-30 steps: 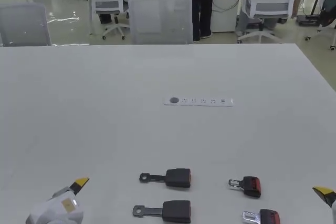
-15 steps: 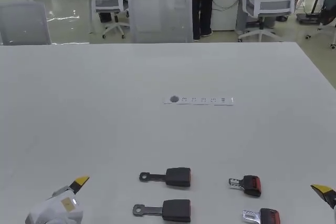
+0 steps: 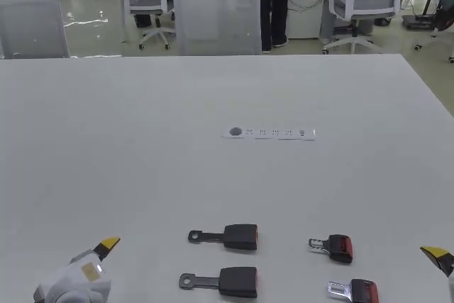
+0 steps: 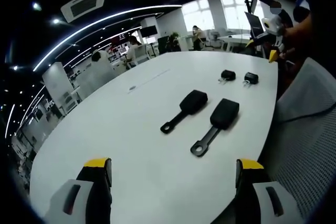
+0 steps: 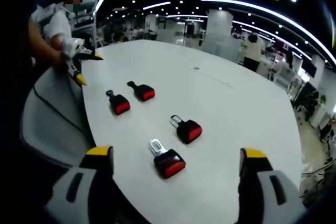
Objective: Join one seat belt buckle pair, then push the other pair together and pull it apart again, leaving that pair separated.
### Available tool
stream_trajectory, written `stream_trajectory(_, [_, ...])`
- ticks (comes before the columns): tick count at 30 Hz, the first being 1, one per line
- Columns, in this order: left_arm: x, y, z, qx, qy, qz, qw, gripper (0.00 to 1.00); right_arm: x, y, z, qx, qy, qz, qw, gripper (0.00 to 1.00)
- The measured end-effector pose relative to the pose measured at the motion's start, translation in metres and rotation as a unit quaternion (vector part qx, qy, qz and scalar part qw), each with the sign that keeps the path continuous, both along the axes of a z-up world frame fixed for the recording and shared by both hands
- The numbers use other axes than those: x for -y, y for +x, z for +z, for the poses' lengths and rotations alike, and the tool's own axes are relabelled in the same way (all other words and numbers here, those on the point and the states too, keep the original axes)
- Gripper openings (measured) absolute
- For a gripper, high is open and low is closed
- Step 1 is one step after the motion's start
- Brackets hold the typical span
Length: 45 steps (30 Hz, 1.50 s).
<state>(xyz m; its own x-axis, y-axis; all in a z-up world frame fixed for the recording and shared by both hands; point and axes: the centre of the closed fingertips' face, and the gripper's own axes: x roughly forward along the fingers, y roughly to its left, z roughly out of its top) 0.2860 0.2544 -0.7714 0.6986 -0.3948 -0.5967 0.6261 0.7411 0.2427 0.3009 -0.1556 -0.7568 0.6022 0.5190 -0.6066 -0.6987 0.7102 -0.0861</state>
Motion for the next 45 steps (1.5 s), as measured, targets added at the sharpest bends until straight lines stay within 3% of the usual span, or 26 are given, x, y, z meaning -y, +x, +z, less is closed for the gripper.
stream_trajectory(8, [-0.001,-0.002,-0.005,-0.011,0.003,-0.002,0.9999,0.95,0.001,-0.001,0.0,-0.002,-0.001,-0.001,1.0,1.0])
stream_trajectory(9, [0.0,-0.004,-0.006,-0.011,0.014,-0.013,0.9998,0.95,0.001,-0.001,0.0,-0.009,0.003,-0.004,0.9999,1.0])
stream_trajectory(10, [0.004,-0.005,-0.005,-0.008,0.01,-0.02,0.9997,0.97,0.002,-0.003,-0.002,-0.023,0.007,-0.011,0.9997,1.0])
stream_trajectory(12, [0.006,-0.007,-0.005,-0.006,0.018,-0.03,0.9994,0.99,0.001,-0.003,-0.001,-0.021,0.011,-0.011,0.9997,0.99])
stream_trajectory(21, [0.002,-0.003,-0.001,0.008,0.014,-0.026,0.9995,1.0,0.006,-0.004,0.003,-0.013,-0.006,-0.01,0.9998,0.95])
stream_trajectory(27, [0.0,-0.002,-0.001,0.009,0.014,-0.023,0.9996,1.0,0.008,-0.006,0.003,-0.017,-0.023,-0.009,0.9996,0.89])
stream_trajectory(28, [-0.001,-0.002,-0.002,0.01,0.025,-0.025,0.9993,1.0,0.007,-0.006,0.003,-0.019,-0.023,-0.008,0.9995,0.9])
stream_trajectory(31, [0.0,-0.004,-0.004,0.005,0.028,-0.031,0.9991,0.99,0.008,-0.007,-0.001,-0.034,-0.027,-0.018,0.9989,0.93])
stream_trajectory(38, [0.0,-0.002,0.001,0.009,0.014,-0.026,0.9995,1.0,0.006,-0.008,0.002,-0.027,-0.031,-0.009,0.9991,0.93])
stream_trajectory(45, [0.0,-0.006,0.001,-0.015,0.0,-0.028,0.9995,1.0,0.008,-0.008,0.01,-0.014,-0.031,-0.003,0.9994,0.91])
